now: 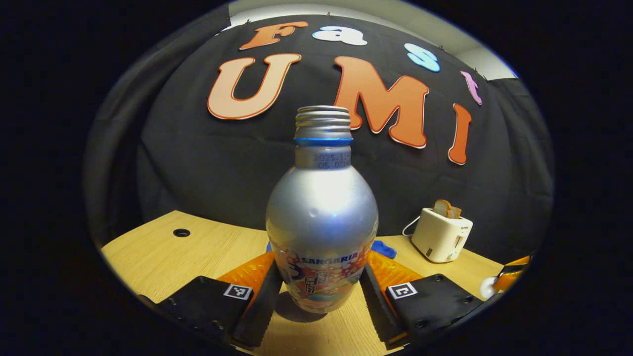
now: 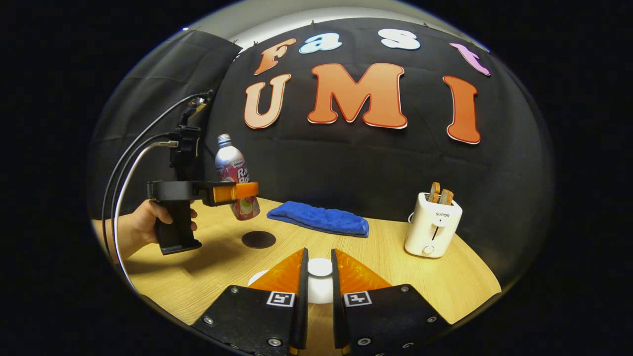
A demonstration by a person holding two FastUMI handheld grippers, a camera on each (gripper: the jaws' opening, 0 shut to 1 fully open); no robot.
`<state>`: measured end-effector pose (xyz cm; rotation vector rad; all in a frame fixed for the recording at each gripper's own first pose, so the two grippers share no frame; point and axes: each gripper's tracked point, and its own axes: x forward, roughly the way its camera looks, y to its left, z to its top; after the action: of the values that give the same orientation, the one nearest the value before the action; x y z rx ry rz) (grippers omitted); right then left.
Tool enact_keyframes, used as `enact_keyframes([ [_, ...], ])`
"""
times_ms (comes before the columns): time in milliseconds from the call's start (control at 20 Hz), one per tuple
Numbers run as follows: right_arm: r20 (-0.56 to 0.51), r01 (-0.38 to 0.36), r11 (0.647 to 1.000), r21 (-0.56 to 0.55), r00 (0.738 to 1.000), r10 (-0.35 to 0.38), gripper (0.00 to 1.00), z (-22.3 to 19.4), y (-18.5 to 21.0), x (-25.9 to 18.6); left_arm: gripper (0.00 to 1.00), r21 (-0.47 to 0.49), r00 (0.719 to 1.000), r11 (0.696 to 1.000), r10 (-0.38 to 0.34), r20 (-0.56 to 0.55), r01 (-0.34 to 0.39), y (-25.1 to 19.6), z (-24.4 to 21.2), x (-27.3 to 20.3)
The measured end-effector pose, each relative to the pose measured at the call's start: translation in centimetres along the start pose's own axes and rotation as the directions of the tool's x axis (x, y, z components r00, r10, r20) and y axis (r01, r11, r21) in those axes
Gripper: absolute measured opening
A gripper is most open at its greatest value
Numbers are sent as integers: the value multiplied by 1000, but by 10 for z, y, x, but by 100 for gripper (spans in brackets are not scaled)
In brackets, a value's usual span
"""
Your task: Open the teacup lid with one hand, grasp the water bottle and pour water into the teacup with the other hand; after pouring, place the water bottle on the coaster and then close the teacup lid.
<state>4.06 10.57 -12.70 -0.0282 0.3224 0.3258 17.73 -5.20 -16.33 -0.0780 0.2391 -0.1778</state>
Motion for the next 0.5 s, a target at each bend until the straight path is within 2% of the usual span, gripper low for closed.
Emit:
enact_keyframes([
  [500,-26,-16,1000,4,1000,16,22,-12,12,12,84,-1,984,1000,5,-176,-6,14,-70,40],
])
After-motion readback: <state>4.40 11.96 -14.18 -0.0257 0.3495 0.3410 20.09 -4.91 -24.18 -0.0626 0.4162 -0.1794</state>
